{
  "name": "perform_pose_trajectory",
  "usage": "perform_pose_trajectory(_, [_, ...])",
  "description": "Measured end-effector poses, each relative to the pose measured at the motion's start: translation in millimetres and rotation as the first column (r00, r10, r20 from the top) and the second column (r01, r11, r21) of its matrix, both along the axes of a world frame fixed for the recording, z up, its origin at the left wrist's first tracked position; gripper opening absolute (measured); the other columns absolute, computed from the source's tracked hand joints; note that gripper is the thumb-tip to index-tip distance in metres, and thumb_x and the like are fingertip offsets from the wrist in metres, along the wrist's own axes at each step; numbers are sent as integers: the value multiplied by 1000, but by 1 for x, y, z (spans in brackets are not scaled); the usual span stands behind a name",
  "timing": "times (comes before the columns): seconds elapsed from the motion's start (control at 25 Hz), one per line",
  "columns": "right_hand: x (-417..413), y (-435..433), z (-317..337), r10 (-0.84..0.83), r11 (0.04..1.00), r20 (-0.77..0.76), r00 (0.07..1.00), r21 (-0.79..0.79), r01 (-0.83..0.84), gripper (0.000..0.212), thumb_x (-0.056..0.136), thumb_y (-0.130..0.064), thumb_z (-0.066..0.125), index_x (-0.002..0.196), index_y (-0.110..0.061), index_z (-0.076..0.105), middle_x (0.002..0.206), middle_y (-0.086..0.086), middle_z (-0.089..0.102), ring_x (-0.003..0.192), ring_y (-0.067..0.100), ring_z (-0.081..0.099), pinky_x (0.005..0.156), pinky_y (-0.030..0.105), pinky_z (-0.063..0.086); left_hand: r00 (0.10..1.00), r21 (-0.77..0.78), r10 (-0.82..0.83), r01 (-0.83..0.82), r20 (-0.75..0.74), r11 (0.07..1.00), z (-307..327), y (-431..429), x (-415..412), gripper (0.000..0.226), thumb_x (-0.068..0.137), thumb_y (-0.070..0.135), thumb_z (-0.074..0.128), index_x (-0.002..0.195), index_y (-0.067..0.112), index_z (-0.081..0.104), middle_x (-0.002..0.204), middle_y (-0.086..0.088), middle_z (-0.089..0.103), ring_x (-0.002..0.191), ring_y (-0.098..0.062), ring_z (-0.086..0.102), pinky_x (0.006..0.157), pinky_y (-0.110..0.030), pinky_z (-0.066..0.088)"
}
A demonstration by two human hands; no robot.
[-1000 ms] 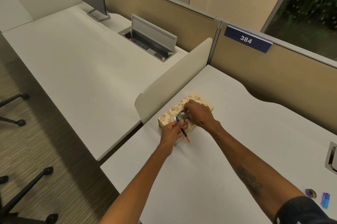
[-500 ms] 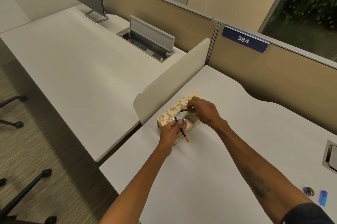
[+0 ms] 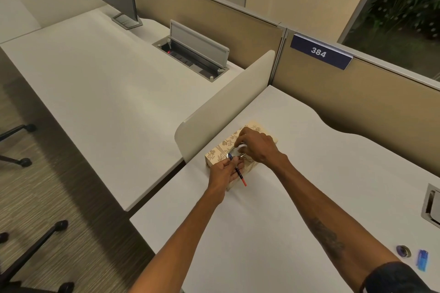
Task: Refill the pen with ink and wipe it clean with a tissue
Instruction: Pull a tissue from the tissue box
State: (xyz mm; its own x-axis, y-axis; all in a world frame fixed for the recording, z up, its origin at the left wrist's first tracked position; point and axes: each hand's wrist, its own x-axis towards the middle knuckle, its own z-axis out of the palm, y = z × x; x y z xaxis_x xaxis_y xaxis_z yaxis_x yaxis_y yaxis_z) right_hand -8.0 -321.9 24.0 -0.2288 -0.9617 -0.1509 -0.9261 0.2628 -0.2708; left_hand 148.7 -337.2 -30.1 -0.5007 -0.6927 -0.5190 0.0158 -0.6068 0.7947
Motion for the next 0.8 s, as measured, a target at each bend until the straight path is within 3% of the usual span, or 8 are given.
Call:
perform_pose_trajectory(0.44, [2,3,-4,-114,994,-86,990,-6,114,14,88,-20,63,100,-18,68,109,-2,66,89,27,63,65,33,43,1000,-5,-12,12,-11,1000,0,0,0,38,93,22,67,125,3,64,108,-11,76,98,-18,74,79,-25,60])
perform_pose_trajectory(0.8, [-1,14,16,-213,974,50,976,-65,216,19,82,-7,64,87,-24,72,100,-7,75,93,20,66,64,27,36,1000,-3,-2,2,-27,1000,-1,1,0,36,93,20,66,124,1,64,107,-13,75,98,-20,73,82,-28,60])
